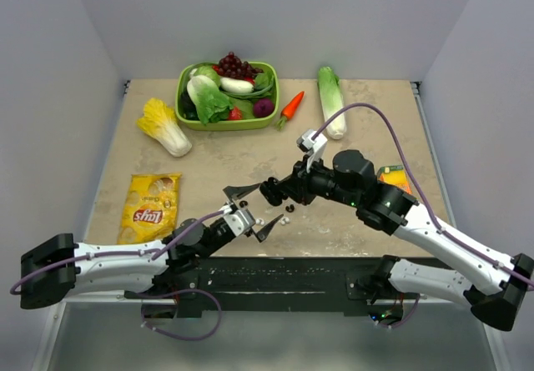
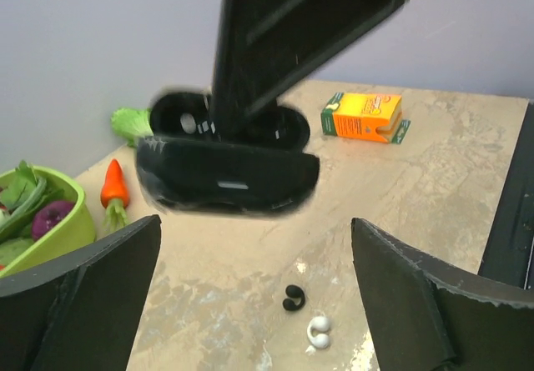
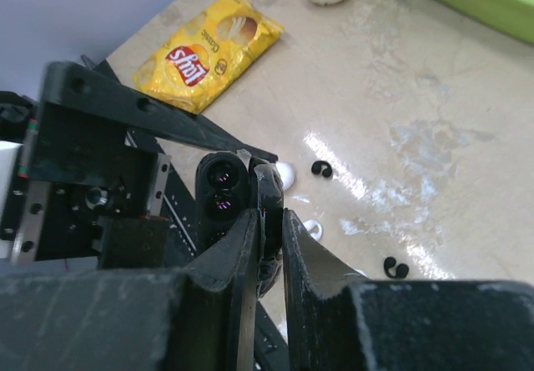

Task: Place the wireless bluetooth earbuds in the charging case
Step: Open the charging case.

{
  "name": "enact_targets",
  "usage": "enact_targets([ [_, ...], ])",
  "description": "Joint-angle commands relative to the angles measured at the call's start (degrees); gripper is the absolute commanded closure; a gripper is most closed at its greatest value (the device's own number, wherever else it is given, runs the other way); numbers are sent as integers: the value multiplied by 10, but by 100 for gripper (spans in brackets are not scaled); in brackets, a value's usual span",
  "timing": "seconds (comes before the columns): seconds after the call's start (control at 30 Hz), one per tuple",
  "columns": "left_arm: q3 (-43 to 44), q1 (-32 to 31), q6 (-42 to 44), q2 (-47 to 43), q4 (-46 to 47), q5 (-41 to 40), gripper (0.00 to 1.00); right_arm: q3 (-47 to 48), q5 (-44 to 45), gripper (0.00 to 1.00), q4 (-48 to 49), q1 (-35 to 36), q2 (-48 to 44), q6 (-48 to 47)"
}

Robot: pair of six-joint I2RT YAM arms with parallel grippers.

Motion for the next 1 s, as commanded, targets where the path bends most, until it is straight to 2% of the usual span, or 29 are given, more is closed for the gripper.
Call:
enact_targets([
  [0.0,30,2,-30,1,-30,-31,0,47,20,100,-11,-1,-23,-50],
  [0.17,38,4,-88,-22,-59,-60,0,40,55,100,3,0,-40,-73],
  [0.23,60,13,-120,-48,-124,-30,0,15,75,100,23,6,-58,-92],
  [0.27,68,37,-157,-57,-145,51,0,3,92,100,51,10,-71,-113],
  [0.33,81,70,-190,-78,-180,145,0,-21,100,100,75,14,-105,-131],
  [0.37,84,100,-219,-82,-183,246,1,-17,90,100,69,14,-108,-142],
  [0.43,103,125,-247,-80,-191,325,3,8,60,100,44,14,-101,-162],
  [0.47,114,150,-268,-76,-203,394,4,18,54,100,16,14,-95,-181],
  [0.57,154,183,-278,-54,-249,479,7,36,37,100,-3,24,-82,-193],
  [0.63,173,191,-279,-41,-264,513,8,27,34,100,6,31,-86,-193],
  [0.87,189,207,-294,3,-218,561,12,44,46,100,-22,58,-65,-206],
  [0.97,196,215,-298,19,-210,581,18,50,45,100,-34,72,-59,-212],
])
